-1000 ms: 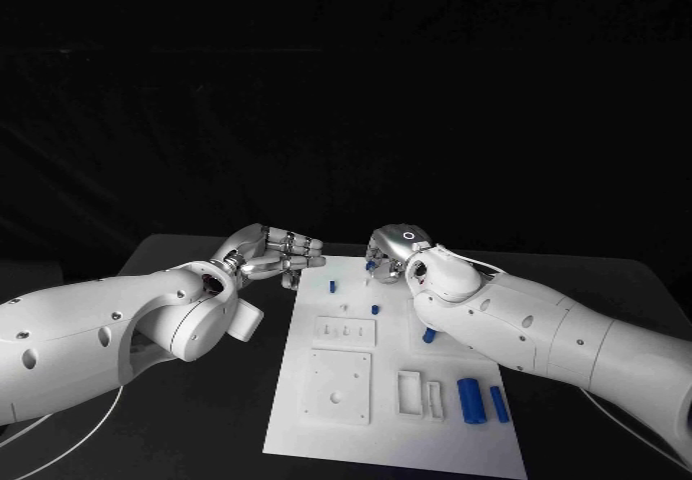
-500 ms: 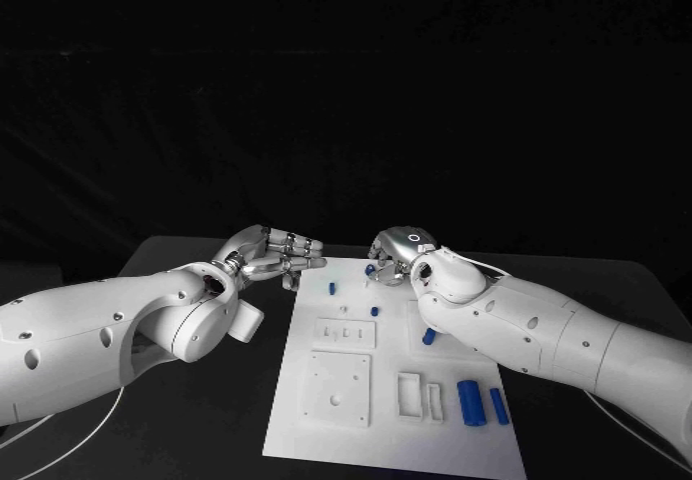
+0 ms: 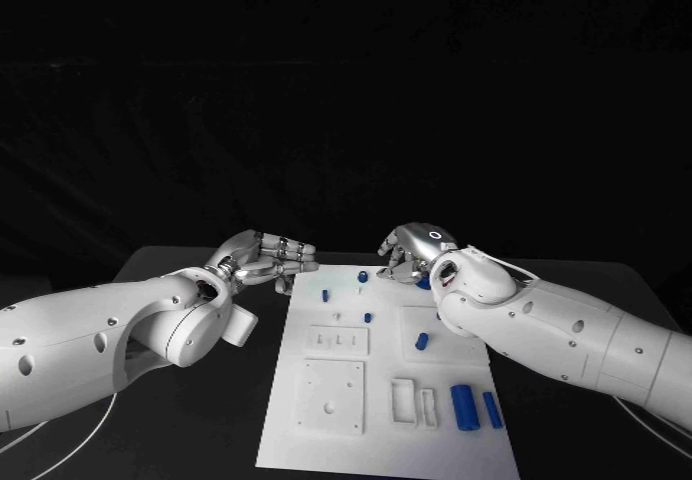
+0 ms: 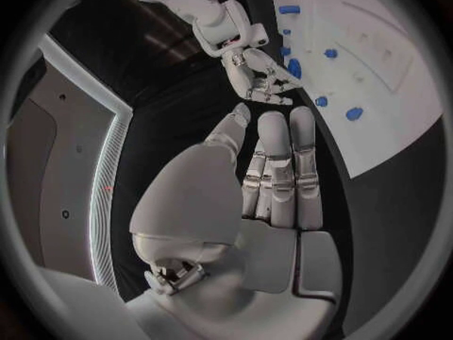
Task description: Assemble the parts on the task board
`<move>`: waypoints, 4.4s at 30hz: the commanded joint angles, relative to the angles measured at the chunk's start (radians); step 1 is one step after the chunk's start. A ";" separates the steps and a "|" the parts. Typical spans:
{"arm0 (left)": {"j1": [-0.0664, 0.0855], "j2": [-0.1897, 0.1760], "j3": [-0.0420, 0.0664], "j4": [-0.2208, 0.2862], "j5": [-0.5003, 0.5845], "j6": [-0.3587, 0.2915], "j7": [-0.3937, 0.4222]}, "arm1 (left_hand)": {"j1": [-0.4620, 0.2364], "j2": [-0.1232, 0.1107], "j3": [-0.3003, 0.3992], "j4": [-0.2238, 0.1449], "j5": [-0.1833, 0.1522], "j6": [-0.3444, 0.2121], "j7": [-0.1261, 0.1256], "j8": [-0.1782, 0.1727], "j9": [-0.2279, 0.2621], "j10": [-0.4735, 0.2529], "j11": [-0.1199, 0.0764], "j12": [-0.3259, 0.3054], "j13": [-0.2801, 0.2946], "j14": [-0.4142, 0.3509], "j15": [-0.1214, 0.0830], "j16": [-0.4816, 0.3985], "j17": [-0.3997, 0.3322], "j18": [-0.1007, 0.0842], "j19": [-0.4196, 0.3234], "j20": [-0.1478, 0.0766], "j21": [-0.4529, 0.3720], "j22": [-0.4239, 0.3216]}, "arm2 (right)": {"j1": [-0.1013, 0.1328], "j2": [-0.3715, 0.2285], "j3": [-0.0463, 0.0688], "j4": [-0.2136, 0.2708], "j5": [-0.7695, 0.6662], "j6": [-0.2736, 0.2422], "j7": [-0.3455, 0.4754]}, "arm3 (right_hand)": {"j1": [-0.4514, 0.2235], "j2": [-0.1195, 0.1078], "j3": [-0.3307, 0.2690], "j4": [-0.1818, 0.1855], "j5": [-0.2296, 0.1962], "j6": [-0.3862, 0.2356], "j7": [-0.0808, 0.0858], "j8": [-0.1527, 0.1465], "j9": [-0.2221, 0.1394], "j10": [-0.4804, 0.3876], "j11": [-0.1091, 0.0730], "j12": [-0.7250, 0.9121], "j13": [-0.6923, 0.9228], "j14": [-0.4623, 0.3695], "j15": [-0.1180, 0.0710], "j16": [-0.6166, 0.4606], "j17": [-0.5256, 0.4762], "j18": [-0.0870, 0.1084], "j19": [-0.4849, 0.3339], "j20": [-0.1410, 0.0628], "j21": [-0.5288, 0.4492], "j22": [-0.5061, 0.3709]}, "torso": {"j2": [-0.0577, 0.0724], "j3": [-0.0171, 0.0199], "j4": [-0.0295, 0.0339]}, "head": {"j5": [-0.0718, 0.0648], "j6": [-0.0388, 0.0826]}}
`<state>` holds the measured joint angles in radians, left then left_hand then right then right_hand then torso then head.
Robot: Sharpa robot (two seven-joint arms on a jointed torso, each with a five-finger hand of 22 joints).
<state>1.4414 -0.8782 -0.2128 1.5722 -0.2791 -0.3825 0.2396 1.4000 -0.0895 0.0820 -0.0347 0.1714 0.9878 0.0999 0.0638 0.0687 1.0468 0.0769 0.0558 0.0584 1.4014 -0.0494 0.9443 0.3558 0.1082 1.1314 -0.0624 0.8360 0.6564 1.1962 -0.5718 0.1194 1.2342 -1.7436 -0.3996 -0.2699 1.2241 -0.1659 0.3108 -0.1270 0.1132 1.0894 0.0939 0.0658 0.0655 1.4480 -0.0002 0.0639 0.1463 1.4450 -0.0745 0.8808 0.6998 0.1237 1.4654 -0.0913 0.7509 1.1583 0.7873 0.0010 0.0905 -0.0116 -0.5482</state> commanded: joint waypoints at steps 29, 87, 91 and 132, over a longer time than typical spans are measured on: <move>0.002 0.004 0.001 -0.035 0.019 0.016 0.020 | 0.006 -0.003 0.006 -0.002 0.005 -0.001 0.005 -0.001 0.000 -0.001 0.002 0.003 0.001 0.010 -0.002 0.014 0.005 -0.003 0.008 -0.003 0.000 0.009 | -0.005 -0.106 0.073 -0.056 0.223 0.236 0.010 | 0.030 -0.004 -0.156 0.032 0.212 -0.083 0.019 -0.003 0.004 -0.110 0.006 1.115 1.159 -0.003 0.006 0.190 0.277 -0.006 0.061 0.004 0.222 0.192 | -0.010 0.0095 -0.0258 | 0.002 -0.011; 0.002 0.013 0.001 -0.040 0.015 0.023 0.019 | 0.004 -0.001 0.004 -0.003 0.005 -0.001 0.005 -0.001 0.000 -0.001 0.001 0.003 0.001 0.008 -0.002 0.020 0.005 -0.003 0.009 -0.003 -0.006 0.027 | -0.038 -0.024 0.064 -0.150 0.170 0.224 0.015 | 0.006 0.023 0.003 0.016 0.195 0.064 -0.017 -0.003 0.004 -0.091 -0.018 1.147 1.185 0.001 -0.011 0.193 0.294 -0.023 0.064 -0.012 0.241 0.217 | -0.010 0.0114 -0.0286 | 0.010 -0.033; 0.002 0.013 0.001 -0.039 0.015 0.023 0.019 | 0.004 0.000 0.004 -0.003 0.006 -0.001 0.005 -0.001 0.000 -0.001 0.001 0.003 0.001 0.010 -0.002 0.022 0.006 -0.003 0.009 -0.004 -0.007 0.028 | -0.038 -0.024 0.062 -0.147 0.145 0.198 0.009 | 0.002 0.027 0.022 0.009 0.187 0.096 -0.026 -0.003 0.006 -0.086 -0.024 1.152 1.190 0.001 -0.016 0.191 0.294 -0.029 0.065 -0.018 0.241 0.218 | -0.010 0.0112 -0.0300 | 0.011 -0.032; 0.002 0.020 0.000 -0.067 0.015 0.020 0.023 | 0.004 0.000 0.005 -0.005 0.006 -0.001 0.005 -0.001 0.000 -0.001 0.001 0.003 0.001 0.009 -0.003 0.028 0.007 -0.003 0.011 -0.004 -0.011 0.036 | -0.017 0.070 -0.013 0.044 -0.077 0.051 -0.012 | 0.005 0.002 0.063 0.027 0.148 0.114 -0.032 -0.003 0.005 -0.074 -0.025 1.153 1.198 0.003 -0.020 0.189 0.297 -0.035 0.066 -0.024 0.253 0.219 | -0.020 0.0062 -0.0304 | 0.036 -0.029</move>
<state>1.4416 -0.8609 -0.2134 1.5042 -0.2658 -0.3733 0.2487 1.4000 -0.0895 0.0848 -0.0375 0.1713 0.9878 0.0999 0.0638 0.0686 1.0469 0.0768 0.0558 0.0584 1.4043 -0.0533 0.9685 0.3621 0.1082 1.1349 -0.0661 0.8283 0.6910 1.1801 -0.5057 0.1068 1.2848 -1.7864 -0.3438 -0.2873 1.2293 -0.1532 0.3717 -0.1021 0.2622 1.1393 0.0755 0.0566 0.0692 1.3708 -0.0234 1.2192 1.3074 1.4470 -0.0875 1.0685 0.9975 0.0986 1.4668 -0.1107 1.0027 1.3075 0.7659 0.0075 0.0584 0.0223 -0.5744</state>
